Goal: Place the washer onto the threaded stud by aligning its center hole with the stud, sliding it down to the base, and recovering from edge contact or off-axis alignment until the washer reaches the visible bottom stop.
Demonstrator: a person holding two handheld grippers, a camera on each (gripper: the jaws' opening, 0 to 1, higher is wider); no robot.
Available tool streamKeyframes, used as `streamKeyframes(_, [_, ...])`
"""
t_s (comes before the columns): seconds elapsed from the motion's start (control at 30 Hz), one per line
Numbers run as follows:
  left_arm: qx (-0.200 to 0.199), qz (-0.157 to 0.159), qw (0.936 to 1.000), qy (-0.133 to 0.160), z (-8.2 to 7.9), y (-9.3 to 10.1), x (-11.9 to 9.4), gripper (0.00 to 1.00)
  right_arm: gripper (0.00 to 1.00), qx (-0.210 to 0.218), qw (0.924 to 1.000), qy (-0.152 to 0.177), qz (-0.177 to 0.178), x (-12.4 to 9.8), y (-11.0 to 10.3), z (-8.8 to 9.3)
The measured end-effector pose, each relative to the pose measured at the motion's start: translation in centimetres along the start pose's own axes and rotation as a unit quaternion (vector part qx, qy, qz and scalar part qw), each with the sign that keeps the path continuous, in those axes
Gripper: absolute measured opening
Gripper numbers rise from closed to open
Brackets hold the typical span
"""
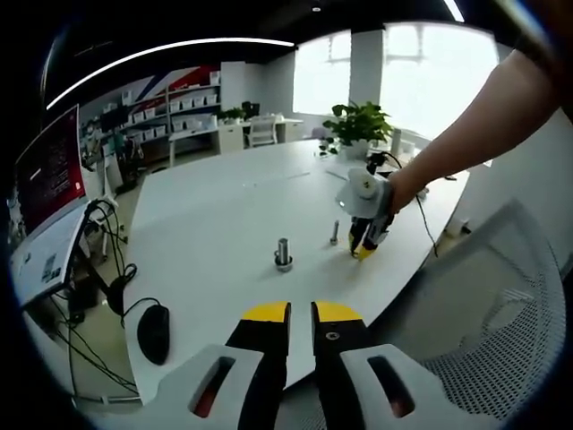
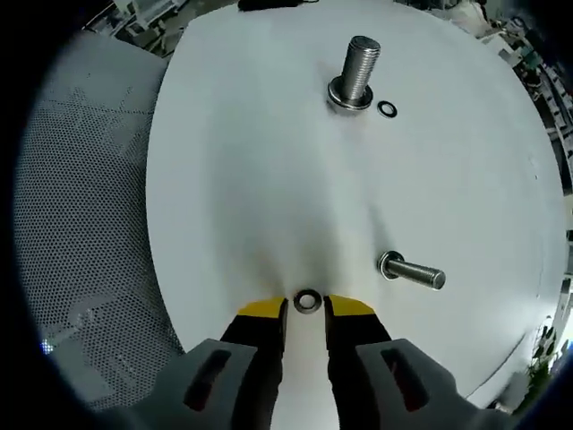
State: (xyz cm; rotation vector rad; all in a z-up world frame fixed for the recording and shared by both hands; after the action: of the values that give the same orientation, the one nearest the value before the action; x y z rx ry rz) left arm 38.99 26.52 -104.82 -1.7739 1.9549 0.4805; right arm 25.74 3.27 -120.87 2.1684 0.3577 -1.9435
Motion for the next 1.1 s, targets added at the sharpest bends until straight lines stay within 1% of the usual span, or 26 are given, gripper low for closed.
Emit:
streamKeyframes(0.03, [0.000, 0.000, 1.0000, 0.000, -0.01, 0.00, 0.00, 0.07, 0.19, -0.021, 0.9998, 0.001, 0.000, 0.28, 0.16, 0.02])
streamKeyframes(0.07, [0.000, 0.000, 1.0000, 0.000, 0.01, -0.04, 0.04, 0.07, 0.19, -0.070, 0.9976, -0.004, 0.003, 0.42, 0.42, 0.17])
streamKeyframes(0.13, [0.001, 0.000, 1.0000, 0.000, -0.01, -0.03, 0.03, 0.07, 0.19, -0.104, 0.9945, -0.015, 0.005, 0.34, 0.14, 0.28])
streamKeyframes(0.17, [0.001, 0.000, 1.0000, 0.000, -0.01, -0.04, 0.02, 0.07, 0.19, -0.091, 0.9958, -0.014, 0.004, 0.30, -0.04, 0.24])
streamKeyframes(0.23, [0.000, -0.001, 1.0000, 0.001, -0.03, -0.08, 0.03, 0.07, 0.19, -0.076, 0.9969, -0.016, 0.002, 0.68, 0.42, 0.17])
streamKeyframes(0.33, [0.000, 0.000, 1.0000, 0.000, 0.03, -0.06, 0.07, 0.07, 0.16, -0.065, 0.9977, -0.017, 0.005, 0.95, 0.79, 0.25])
streamKeyframes(0.37, [0.001, 0.000, 1.0000, -0.001, 0.04, -0.05, 0.07, 0.07, 0.15, -0.057, 0.9982, -0.018, 0.008, 0.30, 0.39, 0.11])
streamKeyframes(0.43, [0.001, 0.000, 1.0000, -0.001, -0.04, 0.02, 0.04, 0.07, 0.15, -0.045, 0.9987, -0.021, 0.008, 0.19, 0.46, 0.07])
streamKeyframes(0.47, [0.001, -0.001, 1.0000, -0.001, -0.02, -0.01, 0.05, 0.07, 0.15, -0.045, 0.9987, -0.023, 0.009, 0.20, 0.42, 0.07])
streamKeyframes(0.5, [0.001, -0.001, 1.0000, -0.001, -0.01, -0.01, 0.05, 0.07, 0.15, -0.046, 0.9985, -0.029, 0.013, 0.80, 0.40, 0.25])
streamKeyframes(0.57, [0.001, -0.001, 1.0000, -0.001, -0.03, -0.04, 0.04, 0.07, 0.15, -0.047, 0.9981, -0.035, 0.020, 0.43, 0.31, -0.09])
streamKeyframes(0.63, [0.001, -0.001, 1.0000, 0.000, -0.06, -0.02, 0.03, 0.07, 0.15, -0.040, 0.9979, -0.042, 0.029, 0.69, 0.33, 0.21])
streamKeyframes(0.7, [0.001, 0.000, 1.0000, -0.002, -0.05, 0.03, 0.02, 0.07, 0.14, -0.043, 0.9974, -0.046, 0.037, 0.93, 0.54, 0.17])
streamKeyframes(0.73, [0.002, 0.000, 1.0000, -0.002, -0.04, 0.05, 0.02, 0.07, 0.14, -0.037, 0.9973, -0.046, 0.044, 0.93, 0.55, 0.19])
streamKeyframes(0.77, [0.002, -0.001, 1.0000, -0.002, -0.05, 0.04, 0.02, 0.07, 0.14, -0.034, 0.9974, -0.043, 0.047, 0.92, 0.59, 0.15])
streamKeyframes(0.8, [0.001, -0.001, 1.0000, -0.001, -0.07, 0.03, 0.02, 0.07, 0.14, -0.018, 0.9977, -0.039, 0.052, 0.73, 0.34, 0.25])
streamKeyframes(0.87, [0.001, -0.002, 1.0000, -0.002, 0.04, -0.05, 0.07, 0.07, 0.14, -0.005, 0.9978, -0.032, 0.057, 0.67, 0.37, 0.35])
streamKeyframes(0.9, [0.001, -0.002, 1.0000, -0.002, 0.07, -0.07, 0.08, 0.07, 0.14, 0.004, 0.9979, -0.024, 0.061, 0.75, 0.63, 0.32])
streamKeyframes(0.97, [0.000, -0.002, 1.0000, -0.002, 0.10, -0.10, 0.09, 0.07, 0.14, 0.019, 0.9977, -0.007, 0.064, 0.34, 0.49, 0.44])
streamKeyframes(1.07, [-0.001, -0.002, 1.0000, -0.002, -0.05, -0.02, -0.01, 0.07, 0.14, 0.044, 0.9972, 0.014, 0.060, 0.13, 0.40, 0.44])
streamKeyframes(1.1, [-0.001, -0.002, 1.0000, -0.003, -0.02, -0.01, 0.00, 0.07, 0.14, 0.067, 0.9961, 0.024, 0.051, 0.57, 0.56, 0.77])
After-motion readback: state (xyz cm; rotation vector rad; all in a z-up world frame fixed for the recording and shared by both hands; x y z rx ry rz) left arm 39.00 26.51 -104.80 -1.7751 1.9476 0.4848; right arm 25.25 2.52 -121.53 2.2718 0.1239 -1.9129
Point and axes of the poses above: the point that each gripper's makers call its tool centre point, and the gripper's own axes: x roughly forward along the fingers, y roughly to its right, z roughly out of its underside, the point moved 3 cm from there along -x, roughly backward along the fingers, and after that the axes turned 6 degrees about x, right-handed, at the moved point
